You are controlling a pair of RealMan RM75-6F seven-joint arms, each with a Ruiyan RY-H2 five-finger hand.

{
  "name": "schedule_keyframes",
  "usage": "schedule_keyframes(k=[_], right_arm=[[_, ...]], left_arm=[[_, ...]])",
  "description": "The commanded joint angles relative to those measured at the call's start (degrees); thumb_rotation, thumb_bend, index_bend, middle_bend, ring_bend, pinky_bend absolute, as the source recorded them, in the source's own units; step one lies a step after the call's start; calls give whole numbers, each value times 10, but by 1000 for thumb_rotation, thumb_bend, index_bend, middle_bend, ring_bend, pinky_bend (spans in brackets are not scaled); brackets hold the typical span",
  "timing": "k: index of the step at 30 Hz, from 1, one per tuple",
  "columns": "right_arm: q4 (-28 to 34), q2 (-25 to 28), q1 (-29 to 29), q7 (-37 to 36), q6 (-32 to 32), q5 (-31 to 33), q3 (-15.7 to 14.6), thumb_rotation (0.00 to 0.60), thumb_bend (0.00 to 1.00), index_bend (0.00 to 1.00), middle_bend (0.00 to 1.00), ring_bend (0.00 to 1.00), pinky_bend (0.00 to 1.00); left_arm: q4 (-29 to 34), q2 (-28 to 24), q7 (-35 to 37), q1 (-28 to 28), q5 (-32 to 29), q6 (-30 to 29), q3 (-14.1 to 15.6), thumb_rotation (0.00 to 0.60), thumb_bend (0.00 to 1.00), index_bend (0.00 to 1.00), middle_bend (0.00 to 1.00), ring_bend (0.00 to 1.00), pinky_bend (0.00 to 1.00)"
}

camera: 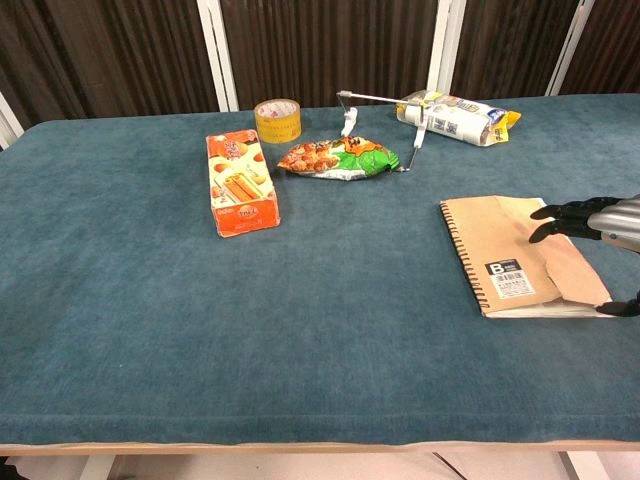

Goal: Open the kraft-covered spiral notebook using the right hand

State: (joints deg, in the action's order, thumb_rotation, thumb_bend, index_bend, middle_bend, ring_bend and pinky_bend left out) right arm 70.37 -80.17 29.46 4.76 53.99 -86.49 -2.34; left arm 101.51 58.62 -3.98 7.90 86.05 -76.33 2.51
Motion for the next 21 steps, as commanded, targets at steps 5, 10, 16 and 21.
schedule_keyframes(k=[5,10,16,21], right_arm=[[-1,0,0,-1,0,2,1,600,175,167,0,0,84],[-6,-3,-1,-2,7,3,4,600,175,167,0,0,84],[-27,-17,-2,-5,23,0,11,600,175,188,0,10,169],[-56,-38,-3,-11,50,-12,17,600,175,240,142,184,306]], left_arm=[[3,-2,0,0,-4,2,0,600,205,102,100,162,404],[2,-2,2,0,-2,1,-1,600,205,103,106,162,404],[3,-2,2,2,-3,4,-1,600,204,102,107,163,404],[3,-2,1,1,-1,5,1,600,205,102,108,163,405]])
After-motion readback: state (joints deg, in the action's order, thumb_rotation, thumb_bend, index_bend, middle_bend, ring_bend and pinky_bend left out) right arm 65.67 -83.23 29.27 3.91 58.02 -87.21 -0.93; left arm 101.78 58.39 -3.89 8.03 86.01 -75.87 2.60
